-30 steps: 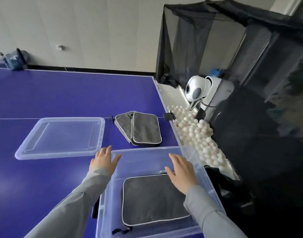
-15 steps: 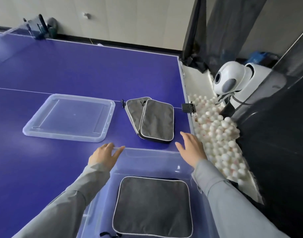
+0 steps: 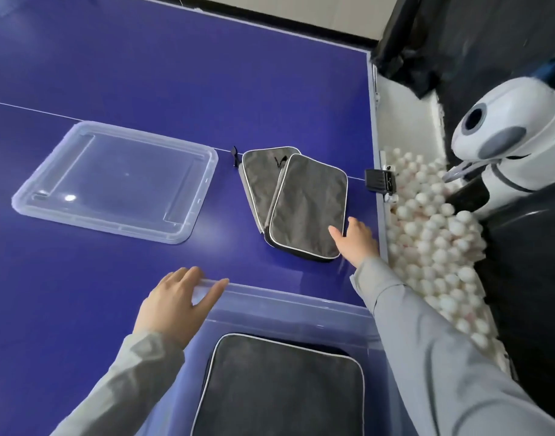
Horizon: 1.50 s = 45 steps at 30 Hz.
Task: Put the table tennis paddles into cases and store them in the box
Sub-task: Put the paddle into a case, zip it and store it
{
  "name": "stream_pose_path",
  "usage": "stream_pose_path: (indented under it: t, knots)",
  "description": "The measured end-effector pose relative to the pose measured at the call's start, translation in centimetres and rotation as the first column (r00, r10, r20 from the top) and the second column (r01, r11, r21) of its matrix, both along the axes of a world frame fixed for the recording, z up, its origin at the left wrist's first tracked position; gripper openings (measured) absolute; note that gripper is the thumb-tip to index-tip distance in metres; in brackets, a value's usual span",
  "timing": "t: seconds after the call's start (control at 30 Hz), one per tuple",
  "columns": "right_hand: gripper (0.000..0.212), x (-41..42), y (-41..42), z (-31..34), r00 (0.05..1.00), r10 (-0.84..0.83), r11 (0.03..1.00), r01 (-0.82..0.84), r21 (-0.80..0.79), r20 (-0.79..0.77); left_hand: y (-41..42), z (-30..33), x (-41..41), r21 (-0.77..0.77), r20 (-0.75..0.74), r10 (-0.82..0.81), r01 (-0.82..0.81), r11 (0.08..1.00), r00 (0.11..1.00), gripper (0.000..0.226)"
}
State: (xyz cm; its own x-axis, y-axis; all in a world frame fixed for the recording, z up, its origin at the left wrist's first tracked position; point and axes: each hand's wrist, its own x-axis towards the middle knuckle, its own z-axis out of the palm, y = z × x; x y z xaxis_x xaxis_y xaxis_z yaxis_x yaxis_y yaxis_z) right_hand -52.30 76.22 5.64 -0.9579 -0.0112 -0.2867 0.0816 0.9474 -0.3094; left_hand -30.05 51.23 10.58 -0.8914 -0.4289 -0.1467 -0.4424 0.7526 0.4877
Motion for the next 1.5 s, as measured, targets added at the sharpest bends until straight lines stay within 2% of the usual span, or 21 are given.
stream_pose_path:
  t: [0.1,0.33,0.5,0.73,0.9,1.03,1.2,1.33,1.5]
  knots:
    - [0.062,-1.8,-0.3,-1.4,0.999,-0.037,0.999,0.037,-0.035,0.002,0.0,-0.1,-0.1,0.004,-0.007,-0.016,0.016,1.0,1.0,0.042]
    - [0.063,-4.2,-0.6,-4.3,0.991,-0.129,0.971,0.135,-0.199,0.044,-0.1,-0.1,0.1,0.012,-0.077,-0.04,0.041,0.999,0.996,0.066]
    - [0.076,-4.6,-0.6,-4.9,0.967,-0.237,0.876,0.254,-0.41,0.092,-0.1,-0.2,0.0,0.016,-0.096,-0.051,0.053,0.998,0.994,0.066]
    - [0.072,-4.9,-0.8,-3.6,0.942,-0.333,0.757,0.295,-0.584,0.044,-0.1,-0.5,0.0,0.004,-0.095,-0.062,0.063,0.998,0.994,0.069]
    - [0.066,-4.4,-2.0,-0.5,0.928,-0.372,0.646,0.252,-0.721,-0.009,-0.2,-0.7,0.0,-0.016,-0.061,-0.062,0.061,0.998,0.996,0.069]
    - [0.061,-3.2,-2.8,2.2,0.921,-0.385,0.578,0.187,-0.794,-0.064,-0.1,-1.0,-0.2,-0.025,-0.031,-0.027,0.026,0.999,0.999,0.047]
    - [0.06,0.3,-2.5,6.9,0.914,-0.394,0.45,0.099,-0.888,-0.097,-0.1,-0.8,-0.1,-0.003,-0.027,-0.009,0.009,1.0,1.0,0.041]
    - [0.058,4.9,-1.5,10.6,0.915,-0.389,0.351,0.04,-0.936,-0.107,0.0,-0.1,0.2,0.047,-0.163,0.002,0.006,0.999,0.987,0.036]
    - [0.058,11.6,-0.3,13.2,0.936,-0.34,0.309,0.018,-0.951,-0.092,-0.4,2.3,1.1,0.31,-0.34,0.174,-0.064,0.949,0.924,0.027]
